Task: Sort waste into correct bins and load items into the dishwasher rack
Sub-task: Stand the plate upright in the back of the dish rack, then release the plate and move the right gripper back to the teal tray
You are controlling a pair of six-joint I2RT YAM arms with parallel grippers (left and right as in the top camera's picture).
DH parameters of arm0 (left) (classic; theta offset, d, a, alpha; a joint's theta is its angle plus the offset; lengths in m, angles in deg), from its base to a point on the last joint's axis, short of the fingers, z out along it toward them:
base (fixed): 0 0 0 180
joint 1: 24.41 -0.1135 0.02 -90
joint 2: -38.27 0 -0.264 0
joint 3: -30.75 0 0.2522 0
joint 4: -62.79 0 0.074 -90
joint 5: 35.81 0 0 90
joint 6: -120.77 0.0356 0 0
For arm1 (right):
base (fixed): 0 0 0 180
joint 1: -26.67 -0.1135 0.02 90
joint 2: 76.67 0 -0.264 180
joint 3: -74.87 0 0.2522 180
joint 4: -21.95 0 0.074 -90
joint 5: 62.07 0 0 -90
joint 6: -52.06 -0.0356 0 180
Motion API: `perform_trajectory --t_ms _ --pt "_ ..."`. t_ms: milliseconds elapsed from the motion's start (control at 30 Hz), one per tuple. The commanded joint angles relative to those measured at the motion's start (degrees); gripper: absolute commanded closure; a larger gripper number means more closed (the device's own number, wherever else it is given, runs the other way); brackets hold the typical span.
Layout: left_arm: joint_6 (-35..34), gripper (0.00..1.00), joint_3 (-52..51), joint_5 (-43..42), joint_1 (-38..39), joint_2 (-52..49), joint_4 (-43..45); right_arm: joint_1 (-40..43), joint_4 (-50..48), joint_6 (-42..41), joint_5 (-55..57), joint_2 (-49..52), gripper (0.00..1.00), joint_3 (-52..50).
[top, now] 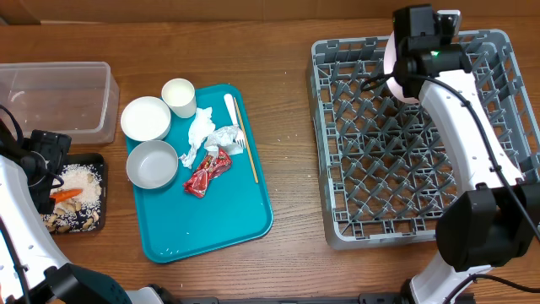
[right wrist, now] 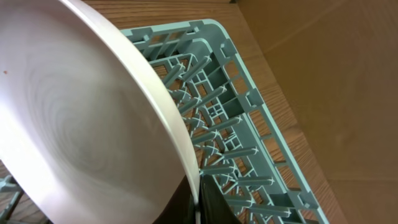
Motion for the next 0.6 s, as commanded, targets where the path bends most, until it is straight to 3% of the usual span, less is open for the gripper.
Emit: perform_trajectory --t_ms 0,167,233,300,400,567 --pt "1.11 0.00 0.11 0.57 0.02 -0.28 0.09 -1.70 0.15 0.44 0.72 0.04 0.93 -0.11" --pt "1.11 0.00 0.11 0.57 0.02 -0.28 0.09 -4.15 1.25 0.22 0.72 0.02 0.80 -0.07" --pt "1.11 0.00 0.11 0.57 0.02 -0.28 0.07 -5.27 1.33 0.20 0.70 0.02 0.57 -0.04" --pt "1.11 0.00 0.11 0.57 0.02 -0.28 0.07 -6.64 1.86 -0.02 0.20 0.02 0.10 0.24" --pt "1.11 0.00 0.11 0.57 0.02 -0.28 0.09 -8.68 3.30 -0.85 -2.40 0.02 0.00 1.62" --pt "1.11 0.00 0.11 0.57 0.02 -0.28 0.09 -12.11 8.59 -3.54 -18.05 -0.04 0.00 7.48"
